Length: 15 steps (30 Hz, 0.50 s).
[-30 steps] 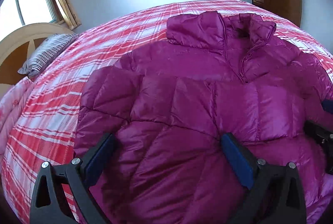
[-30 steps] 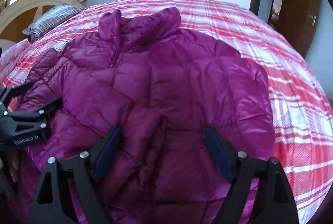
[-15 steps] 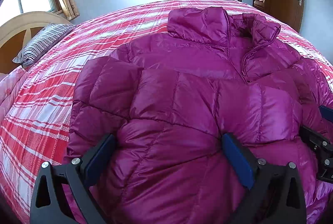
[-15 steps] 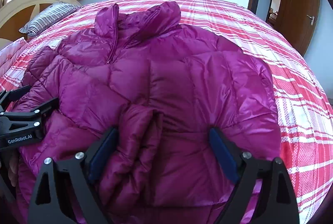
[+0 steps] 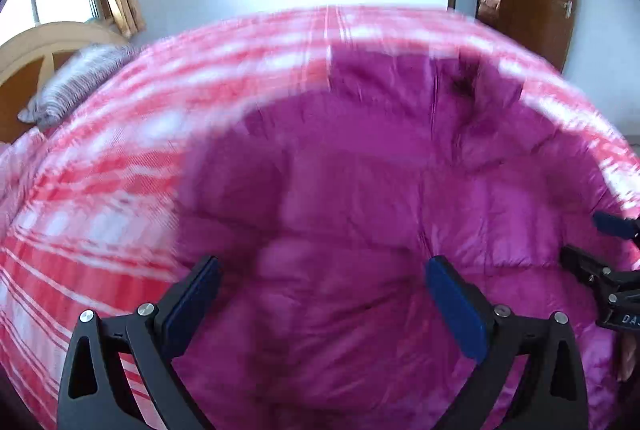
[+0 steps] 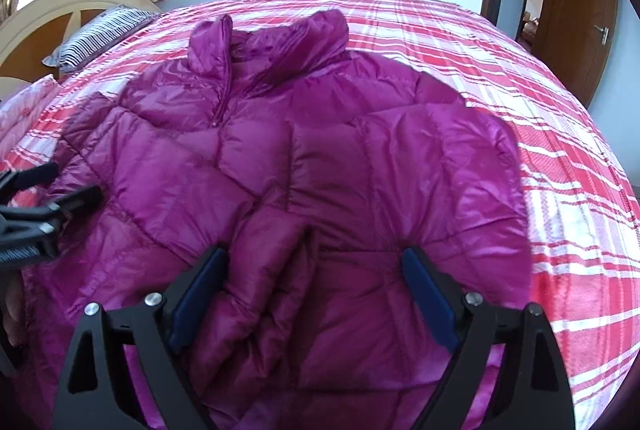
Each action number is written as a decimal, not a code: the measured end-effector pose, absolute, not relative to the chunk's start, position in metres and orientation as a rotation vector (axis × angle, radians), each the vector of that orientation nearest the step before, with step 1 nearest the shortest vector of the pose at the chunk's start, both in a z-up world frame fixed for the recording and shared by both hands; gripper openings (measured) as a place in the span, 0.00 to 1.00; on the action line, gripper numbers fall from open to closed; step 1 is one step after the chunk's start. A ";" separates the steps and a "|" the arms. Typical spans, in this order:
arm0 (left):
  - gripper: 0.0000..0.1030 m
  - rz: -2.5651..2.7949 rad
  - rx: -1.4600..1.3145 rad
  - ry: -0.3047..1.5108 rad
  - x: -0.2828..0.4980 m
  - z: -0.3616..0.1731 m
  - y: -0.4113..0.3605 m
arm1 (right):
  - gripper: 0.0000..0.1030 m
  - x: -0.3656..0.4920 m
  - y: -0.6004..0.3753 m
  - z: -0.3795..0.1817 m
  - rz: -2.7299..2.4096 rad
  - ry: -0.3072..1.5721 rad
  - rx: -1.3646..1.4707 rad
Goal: Fold large clothes
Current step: 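Grasp the jacket hem with both tools and lift it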
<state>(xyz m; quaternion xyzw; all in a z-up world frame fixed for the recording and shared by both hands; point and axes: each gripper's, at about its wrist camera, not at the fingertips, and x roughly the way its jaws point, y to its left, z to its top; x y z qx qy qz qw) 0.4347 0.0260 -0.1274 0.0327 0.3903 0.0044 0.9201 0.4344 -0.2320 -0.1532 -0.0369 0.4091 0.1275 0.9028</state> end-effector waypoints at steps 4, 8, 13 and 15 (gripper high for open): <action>0.99 -0.039 0.004 0.761 0.451 -0.085 0.047 | 0.89 0.433 -0.249 -0.111 0.311 0.741 -0.029; 0.99 -0.066 -0.037 0.811 0.512 -0.069 0.048 | 0.90 0.476 -0.254 -0.084 0.303 0.750 0.051; 0.99 -0.052 -0.004 0.830 0.583 -0.069 0.032 | 0.90 0.535 -0.252 -0.064 0.269 0.730 0.054; 0.99 -0.053 -0.030 0.841 0.608 -0.070 0.032 | 0.90 0.563 -0.247 -0.061 0.282 0.765 0.060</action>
